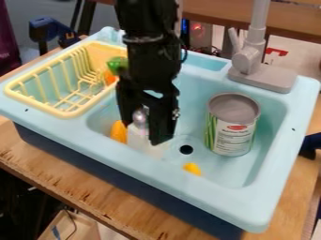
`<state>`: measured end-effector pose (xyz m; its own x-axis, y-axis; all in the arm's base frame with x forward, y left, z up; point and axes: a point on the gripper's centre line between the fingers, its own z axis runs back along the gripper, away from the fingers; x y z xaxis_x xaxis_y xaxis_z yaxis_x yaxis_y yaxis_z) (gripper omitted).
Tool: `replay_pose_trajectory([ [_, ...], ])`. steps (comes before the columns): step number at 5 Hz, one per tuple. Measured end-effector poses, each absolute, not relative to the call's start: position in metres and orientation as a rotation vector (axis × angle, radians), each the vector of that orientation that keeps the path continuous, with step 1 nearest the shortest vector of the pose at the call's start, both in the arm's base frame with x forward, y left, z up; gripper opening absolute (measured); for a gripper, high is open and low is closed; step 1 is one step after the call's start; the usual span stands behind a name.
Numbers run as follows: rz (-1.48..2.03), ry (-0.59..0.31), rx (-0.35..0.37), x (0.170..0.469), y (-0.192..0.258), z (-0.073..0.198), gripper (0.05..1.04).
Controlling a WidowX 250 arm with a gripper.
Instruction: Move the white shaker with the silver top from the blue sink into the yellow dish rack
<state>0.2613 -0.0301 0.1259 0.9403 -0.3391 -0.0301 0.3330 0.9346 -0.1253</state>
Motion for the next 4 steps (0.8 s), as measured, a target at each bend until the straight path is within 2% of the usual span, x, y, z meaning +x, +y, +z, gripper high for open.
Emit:
replay_pose_trajectory([
  [1, -0.341, 0.062, -0.126, 0.262, -0.032, 0.123, 0.684],
  [2, -0.322, 0.083, -0.105, 0.260, -0.029, 0.129, 0.620],
  [3, -0.380, -0.008, -0.095, 0.253, -0.032, 0.160, 0.620],
  [4, -0.454, -0.325, -0.274, 0.239, -0.028, 0.220, 0.620],
])
